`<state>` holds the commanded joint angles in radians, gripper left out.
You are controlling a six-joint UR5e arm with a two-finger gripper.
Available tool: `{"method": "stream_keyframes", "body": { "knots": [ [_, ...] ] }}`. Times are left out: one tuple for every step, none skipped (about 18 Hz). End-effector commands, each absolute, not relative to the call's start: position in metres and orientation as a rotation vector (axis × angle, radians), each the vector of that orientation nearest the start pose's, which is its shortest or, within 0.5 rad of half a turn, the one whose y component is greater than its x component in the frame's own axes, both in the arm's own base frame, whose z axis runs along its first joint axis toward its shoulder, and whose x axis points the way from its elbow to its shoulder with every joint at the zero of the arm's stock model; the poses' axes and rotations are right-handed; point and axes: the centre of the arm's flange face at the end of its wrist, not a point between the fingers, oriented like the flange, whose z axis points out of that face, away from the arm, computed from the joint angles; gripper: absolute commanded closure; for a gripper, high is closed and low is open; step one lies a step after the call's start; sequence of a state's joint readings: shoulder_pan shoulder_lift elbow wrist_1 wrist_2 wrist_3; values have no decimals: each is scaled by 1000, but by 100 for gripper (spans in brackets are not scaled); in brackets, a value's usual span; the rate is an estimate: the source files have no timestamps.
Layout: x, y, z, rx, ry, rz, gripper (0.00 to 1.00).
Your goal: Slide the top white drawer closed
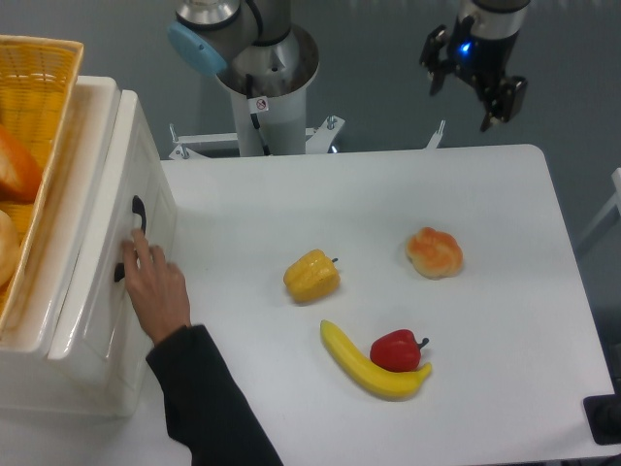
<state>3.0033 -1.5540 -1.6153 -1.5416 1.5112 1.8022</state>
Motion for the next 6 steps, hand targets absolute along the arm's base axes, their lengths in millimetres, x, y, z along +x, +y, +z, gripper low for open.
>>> {"method": "stream_keyframes", "body": {
  "knots": [
    [-464, 196, 477, -3010, 570, 1, 0],
    [-466, 190, 477, -2997, 576, -6, 0],
    [-468, 185, 478, -2992, 585, -2, 0],
    [-469, 180, 477, -2991, 584, -2, 0],
    [-471, 176, 477, -2992, 577, -6, 0],
    [-471, 173, 477, -2991, 567, -12, 0]
  ]
}}
